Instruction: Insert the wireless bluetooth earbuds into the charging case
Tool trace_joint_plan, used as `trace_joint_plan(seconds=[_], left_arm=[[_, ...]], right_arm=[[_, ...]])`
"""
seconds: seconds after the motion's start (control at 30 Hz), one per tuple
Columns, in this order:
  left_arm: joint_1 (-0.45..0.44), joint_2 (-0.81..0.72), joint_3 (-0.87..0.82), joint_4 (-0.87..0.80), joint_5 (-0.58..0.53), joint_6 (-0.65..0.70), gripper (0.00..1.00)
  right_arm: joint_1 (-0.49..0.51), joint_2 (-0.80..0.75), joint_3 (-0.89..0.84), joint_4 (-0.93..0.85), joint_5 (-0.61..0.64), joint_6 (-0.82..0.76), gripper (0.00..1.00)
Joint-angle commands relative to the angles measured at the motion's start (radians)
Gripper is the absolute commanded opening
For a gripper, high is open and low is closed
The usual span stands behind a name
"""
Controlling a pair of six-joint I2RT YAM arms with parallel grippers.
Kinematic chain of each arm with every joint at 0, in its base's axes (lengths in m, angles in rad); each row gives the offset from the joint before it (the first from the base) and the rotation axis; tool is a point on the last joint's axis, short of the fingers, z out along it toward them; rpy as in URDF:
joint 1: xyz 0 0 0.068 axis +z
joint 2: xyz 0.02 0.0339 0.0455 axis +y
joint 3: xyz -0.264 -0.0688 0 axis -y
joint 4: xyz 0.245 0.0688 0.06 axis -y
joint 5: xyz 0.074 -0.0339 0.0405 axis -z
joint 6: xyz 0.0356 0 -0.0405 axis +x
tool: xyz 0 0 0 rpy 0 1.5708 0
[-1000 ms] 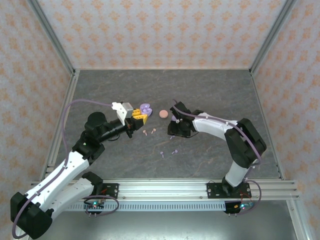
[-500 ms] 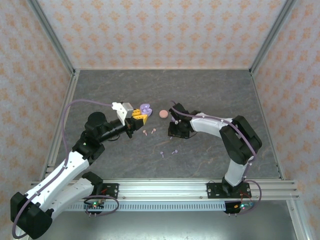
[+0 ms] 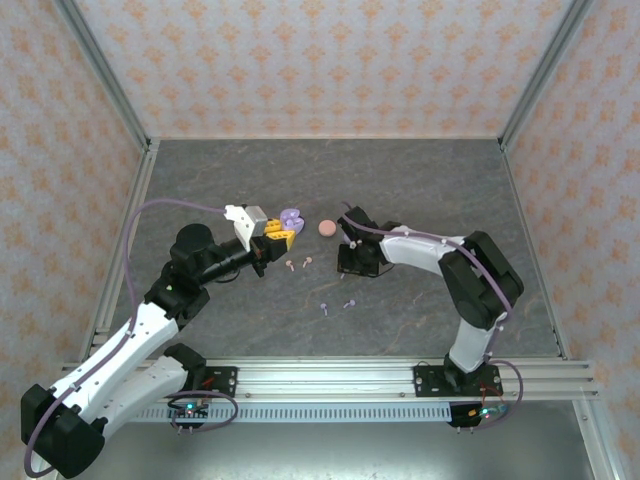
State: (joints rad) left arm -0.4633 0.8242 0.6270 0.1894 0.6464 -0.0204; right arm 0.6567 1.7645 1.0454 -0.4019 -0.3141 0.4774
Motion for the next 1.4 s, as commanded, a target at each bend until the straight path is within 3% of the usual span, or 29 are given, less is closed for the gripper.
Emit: trace_joint_plan(seconds=[0.0, 0.27, 0.53, 0.9, 1.37], left_arm=[[-0.005, -0.020, -0.005, 0.005, -0.006, 0.019, 0.11], [-0.005, -0.010, -0.007, 0.023, -0.002, 0.011, 0.11], [-0.004, 0.027, 0.012, -0.008, 0.002, 0.029, 0.11], [-0.005, 0.044, 0.020, -0.014, 0.021, 0.036, 0.11], [-0.005, 0.050, 0.021, 0.002, 0.033, 0.025, 0.11]], right_arm=[[0.009, -0.096, -0.004, 0.015, 0.031, -0.036, 0.23], [0.014, -0.312, 0.058, -0.019, 0.098, -0.118, 0.23], [0.096, -0.453, 0.208, -0.071, 0.204, -0.256, 0.22], [0.200, -0.432, 0.379, -0.087, 0.195, -0.324, 0.22], [0.238, -0.356, 0.419, -0.075, 0.106, -0.324, 0.22]])
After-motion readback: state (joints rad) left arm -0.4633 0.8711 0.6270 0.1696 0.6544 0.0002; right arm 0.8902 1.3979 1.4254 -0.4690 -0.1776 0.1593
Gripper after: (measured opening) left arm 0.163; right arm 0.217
